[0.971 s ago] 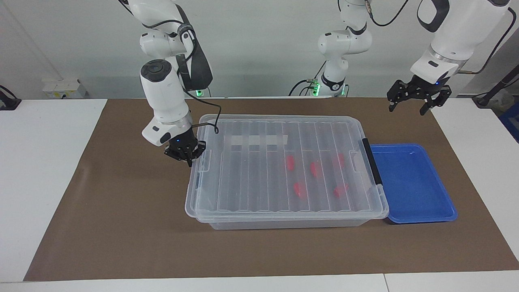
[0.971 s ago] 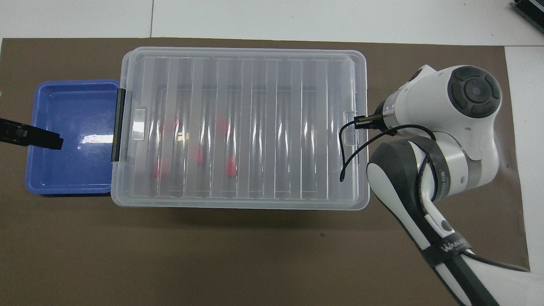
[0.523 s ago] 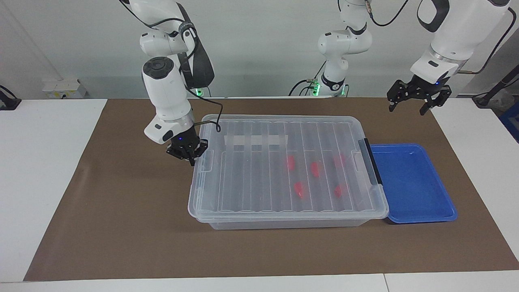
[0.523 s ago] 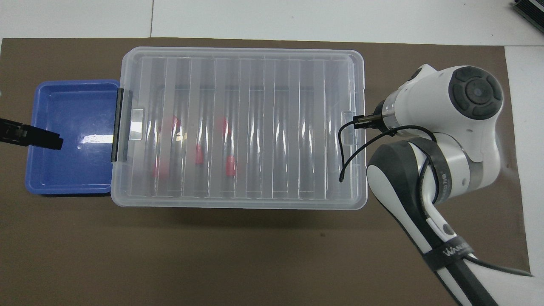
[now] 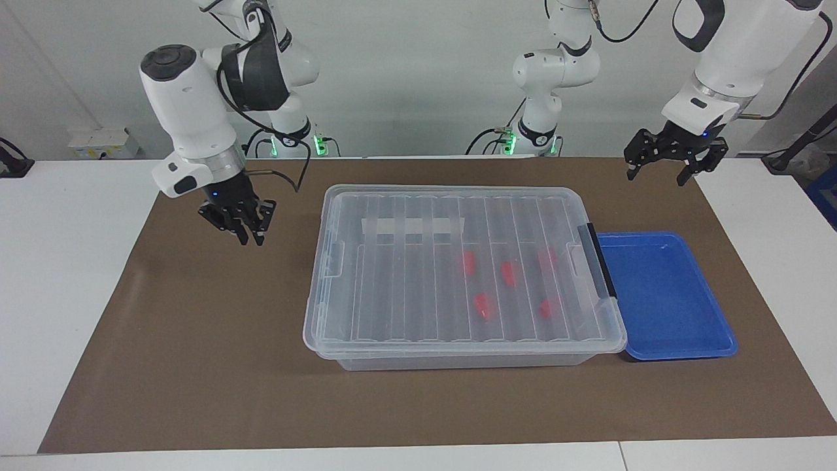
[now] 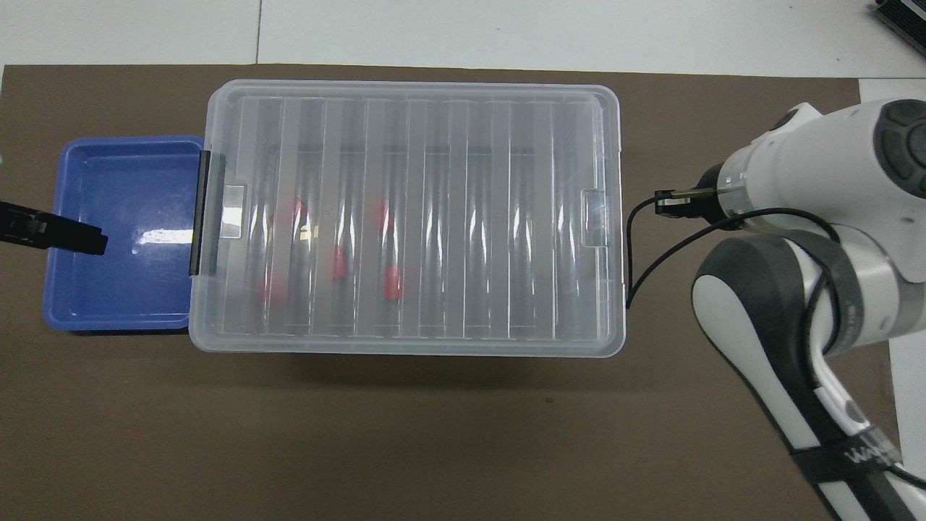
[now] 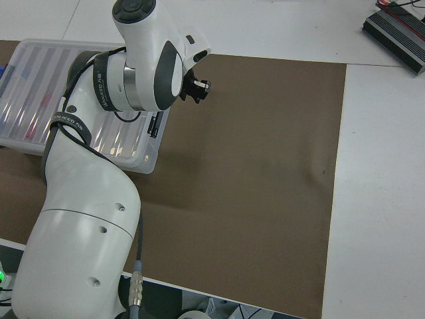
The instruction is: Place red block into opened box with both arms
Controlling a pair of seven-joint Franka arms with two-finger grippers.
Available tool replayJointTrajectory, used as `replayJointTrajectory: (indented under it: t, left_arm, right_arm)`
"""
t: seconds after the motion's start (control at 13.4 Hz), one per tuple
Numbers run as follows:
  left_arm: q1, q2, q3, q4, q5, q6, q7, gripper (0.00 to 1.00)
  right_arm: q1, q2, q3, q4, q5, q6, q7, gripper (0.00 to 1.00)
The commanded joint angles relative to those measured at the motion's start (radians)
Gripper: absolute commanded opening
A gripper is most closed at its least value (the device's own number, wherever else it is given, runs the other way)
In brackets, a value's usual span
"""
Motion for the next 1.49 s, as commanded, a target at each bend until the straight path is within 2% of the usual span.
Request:
replayJointTrajectory:
  t: [0.0,0.15,0.22,0.52,1.42]
  left_arm:
    - [0.004,-0.033,0.002,-0.04,-0.016,0.021,-0.003,1.0]
    - [0.004,-0.033,0.002,-0.04,-0.016,0.021,-0.003,1.0]
    - [0.004,-0.033,0.002,-0.04,-0.016,0.021,-0.003,1.0]
    - [0.004,-0.033,0.002,-0.04,-0.016,0.021,-0.003,1.0]
    - [0.004,-0.033,0.002,-0.04,-0.016,0.021,-0.003,1.0]
  right_arm:
    - [-0.037,0.003,0.006,0.096,0.016,-0.119,0.014,1.0]
    - [-0.04,0.025,0.006,0.198,-0.004,-0.237,0.014,1.0]
    - [-0.043,0.025,0.004,0.215,-0.002,-0.273,0.015,1.0]
    - [-0.038,-0.018,0.006,0.192,-0.004,-0.324,0.04,1.0]
    - [-0.037,-0.035,0.02,0.161,-0.004,-0.341,0.072,1.0]
